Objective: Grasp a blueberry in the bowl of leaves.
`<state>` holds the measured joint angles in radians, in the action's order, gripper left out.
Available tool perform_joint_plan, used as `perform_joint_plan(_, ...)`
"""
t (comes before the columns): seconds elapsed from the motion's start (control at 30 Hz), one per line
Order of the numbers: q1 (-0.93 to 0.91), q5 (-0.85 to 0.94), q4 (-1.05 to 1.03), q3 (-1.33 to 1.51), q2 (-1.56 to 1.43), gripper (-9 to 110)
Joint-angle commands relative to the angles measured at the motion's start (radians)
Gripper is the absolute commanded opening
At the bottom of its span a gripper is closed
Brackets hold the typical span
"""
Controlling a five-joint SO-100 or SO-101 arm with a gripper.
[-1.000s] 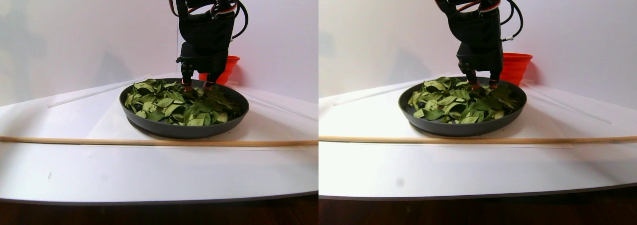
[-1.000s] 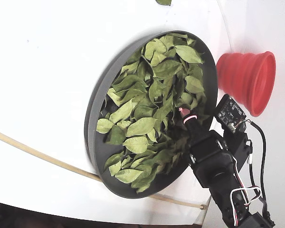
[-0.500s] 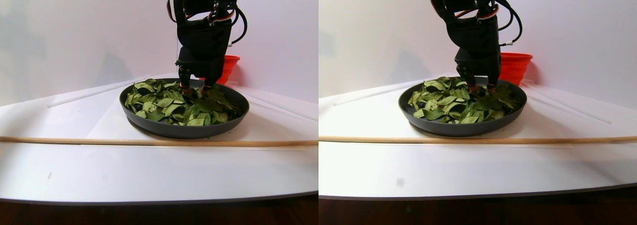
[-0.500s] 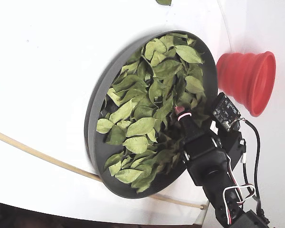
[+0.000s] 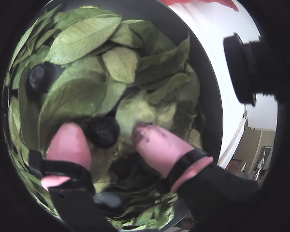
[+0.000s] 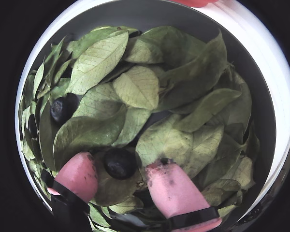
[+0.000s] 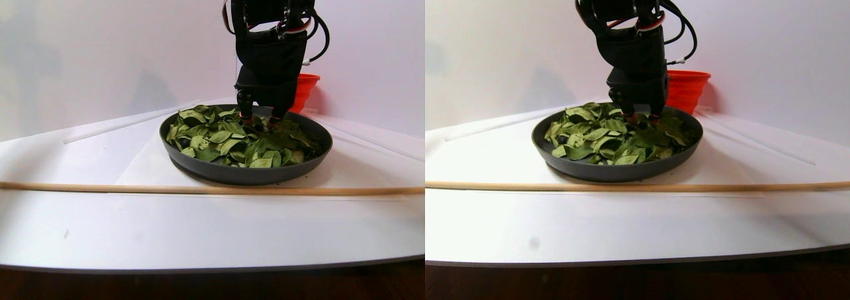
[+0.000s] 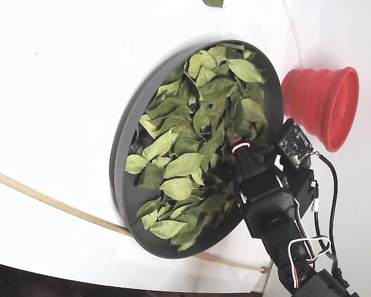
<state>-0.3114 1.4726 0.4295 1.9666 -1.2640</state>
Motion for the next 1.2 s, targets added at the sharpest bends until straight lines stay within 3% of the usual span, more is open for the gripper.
perform_joint_plan(0.0, -0.002, -0.011, 0.018, -0.049, -0.020, 20)
perform_joint_plan(1.17, 0.014, -0.066, -0.035, -0.054, 0.054, 13)
